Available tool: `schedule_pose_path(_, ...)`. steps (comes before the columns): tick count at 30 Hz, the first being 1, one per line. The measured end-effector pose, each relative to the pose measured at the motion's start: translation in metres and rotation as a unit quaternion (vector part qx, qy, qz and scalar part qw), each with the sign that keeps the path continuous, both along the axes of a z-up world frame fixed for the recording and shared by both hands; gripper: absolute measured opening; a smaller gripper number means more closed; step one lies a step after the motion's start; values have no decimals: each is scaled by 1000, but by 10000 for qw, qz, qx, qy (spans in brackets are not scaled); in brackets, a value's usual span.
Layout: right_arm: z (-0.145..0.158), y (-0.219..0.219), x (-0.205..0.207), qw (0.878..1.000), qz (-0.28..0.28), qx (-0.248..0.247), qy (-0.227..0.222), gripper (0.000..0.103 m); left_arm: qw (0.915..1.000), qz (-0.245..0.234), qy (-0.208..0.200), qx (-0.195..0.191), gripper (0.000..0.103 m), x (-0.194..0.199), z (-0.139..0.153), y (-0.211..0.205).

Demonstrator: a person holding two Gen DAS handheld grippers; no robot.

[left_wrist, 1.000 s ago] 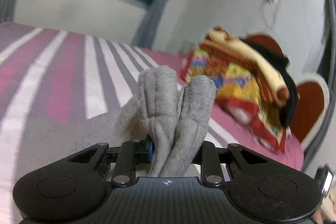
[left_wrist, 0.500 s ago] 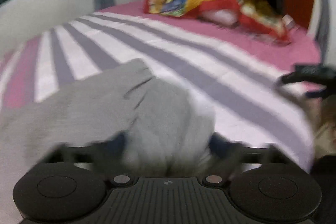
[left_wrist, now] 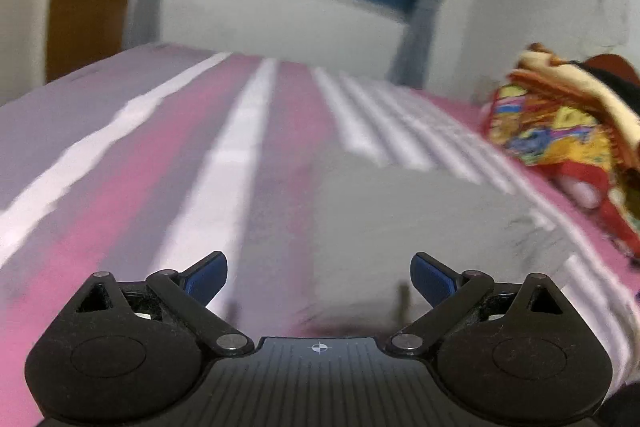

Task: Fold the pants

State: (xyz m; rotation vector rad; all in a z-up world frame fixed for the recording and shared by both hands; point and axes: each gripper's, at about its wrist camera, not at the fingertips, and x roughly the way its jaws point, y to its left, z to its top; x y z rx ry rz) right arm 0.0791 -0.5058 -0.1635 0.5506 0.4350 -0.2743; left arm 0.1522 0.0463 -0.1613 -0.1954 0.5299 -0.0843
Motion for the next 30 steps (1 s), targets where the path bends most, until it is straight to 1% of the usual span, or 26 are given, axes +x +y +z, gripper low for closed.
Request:
schedule_pose_path(2, 9, 24, 0, 9981, 534, 18, -310, 84, 9998, -1, 190, 86, 97, -10, -12, 14)
schedule_pose_path(4, 18, 55, 4, 9923, 1109, -43, -553, 83, 9994, -130, 221, 214, 97, -13, -20, 12)
schedule_pose_path(5, 21, 71, 8, 9886, 1366, -41, -634, 84, 9991, -230, 230, 279, 97, -13, -22, 9)
schedule_pose_path(6, 23, 83, 12, 9853, 1562, 8, -686, 87, 9987, -317, 230, 335, 97, -9, -25, 2)
schedule_pose_path(7, 24, 98, 18, 9824, 1735, 71, -689, 92, 9983, -352, 229, 401, 97, -7, -26, -2)
schedule_pose_path(8, 24, 109, 22, 9805, 1860, 64, -635, 93, 9982, -331, 204, 453, 97, -4, -28, -4)
schedule_pose_path(9, 25, 120, 27, 9771, 2050, 33, -569, 92, 9983, -317, 173, 459, 97, -1, -30, -6)
schedule_pose_path(10, 26, 128, 31, 9736, 2219, 34, -529, 82, 9981, -271, 194, 517, 97, 3, -33, -7)
schedule_pose_path(11, 27, 136, 34, 9703, 2371, 66, -480, 75, 9977, -157, 221, 616, 97, 5, -34, -6)
schedule_pose_path(12, 28, 142, 37, 9690, 2433, 87, -411, 61, 9975, -42, 261, 650, 97, 11, -38, -7)
schedule_pose_path(13, 28, 147, 39, 9685, 2463, 91, -369, 52, 9983, -23, 272, 508, 97, 16, -42, -6)
schedule_pose_path(14, 28, 152, 44, 9673, 2518, 109, -287, 49, 9989, 9, 249, 386, 97, 17, -44, -3)
schedule_pose_path(15, 27, 157, 47, 9661, 2570, 153, -204, 47, 9993, 39, 210, 299, 97, 17, -45, -1)
schedule_pose_path(18, 23, 173, 55, 9628, 2695, 208, -30, 48, 9997, 47, 145, 215, 97, 18, -49, 1)
schedule_pose_path(19, 21, 177, 59, 9625, 2701, 230, 65, 51, 9998, 49, 135, 171, 97, 18, -49, 2)
schedule_pose_path(21, 18, 185, 71, 9673, 2486, 240, 436, 53, 9999, 47, 115, 84, 97, 17, -50, 4)
schedule_pose_path(23, 14, 190, 82, 9695, 2320, 341, 717, 55, 9999, 42, 104, 57, 97, 20, -52, 4)
schedule_pose_path(24, 13, 192, 87, 9697, 2265, 413, 814, 58, 9999, 38, 105, 53, 97, 23, -54, 4)
schedule_pose_path(26, 13, 196, 94, 9711, 2154, 454, 921, 57, 9999, 48, 100, 7, 97, 24, -54, 6)
schedule_pose_path(27, 14, 198, 97, 9714, 2151, 405, 925, 35, 9999, 80, 48, -37, 97, 23, -53, 7)
schedule_pose_path(28, 19, 200, 99, 9697, 2261, 337, 866, 22, 9998, 139, -116, -74, 97, 19, -51, 8)
schedule_pose_path(29, 27, 200, 96, 9705, 2304, 262, 663, 22, 9995, 164, -267, -59, 97, 15, -48, 7)
schedule_pose_path(30, 39, 199, 90, 9704, 2392, 164, 292, 21, 9991, 189, -382, -4, 97, 12, -47, 6)
